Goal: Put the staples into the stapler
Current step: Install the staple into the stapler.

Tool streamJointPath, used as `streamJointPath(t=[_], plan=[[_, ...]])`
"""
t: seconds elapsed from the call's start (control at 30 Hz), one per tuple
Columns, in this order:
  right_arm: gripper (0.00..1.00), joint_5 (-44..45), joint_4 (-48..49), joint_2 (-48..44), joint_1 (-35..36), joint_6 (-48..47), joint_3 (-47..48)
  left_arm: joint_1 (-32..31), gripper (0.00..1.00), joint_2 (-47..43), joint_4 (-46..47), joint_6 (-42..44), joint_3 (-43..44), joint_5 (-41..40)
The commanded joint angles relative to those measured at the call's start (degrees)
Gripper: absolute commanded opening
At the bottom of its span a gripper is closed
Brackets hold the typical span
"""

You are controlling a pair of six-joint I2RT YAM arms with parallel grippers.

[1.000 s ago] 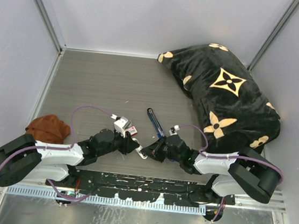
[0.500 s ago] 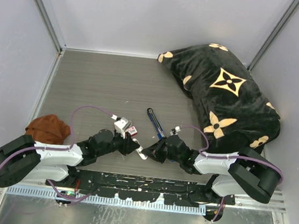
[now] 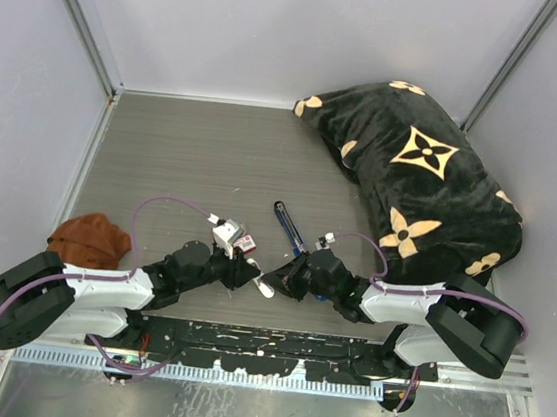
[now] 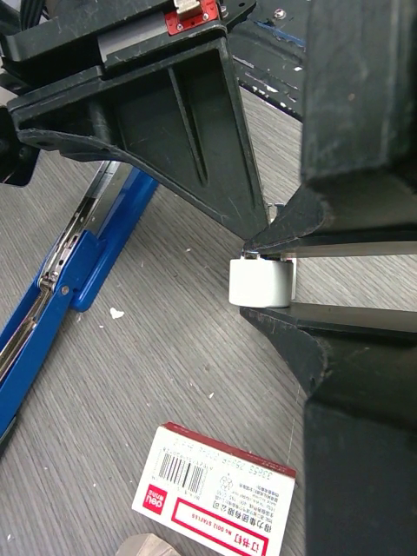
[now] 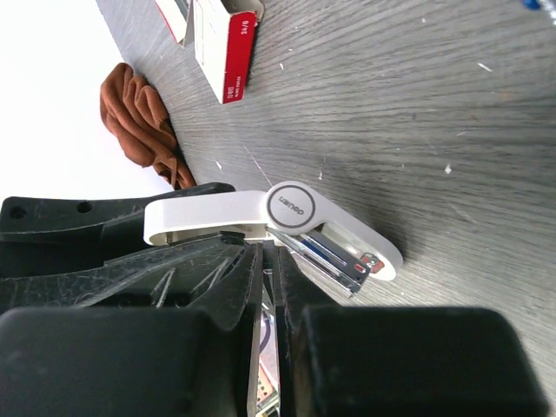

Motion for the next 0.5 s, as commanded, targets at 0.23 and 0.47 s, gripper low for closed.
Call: streamJointPath(t=[0.23,0.47], plan=[[0.09,1.72,3.10,0.95,0.25,0.61,2.02,-0.20,0.00,-1.73,4.23,1.24,-0.13,0.53],[0.09,1.70,3.00,1.85,0.31,0.68,2.00,-0.24,0.00,-2.22,4.10,1.30,-0.13,0.48]])
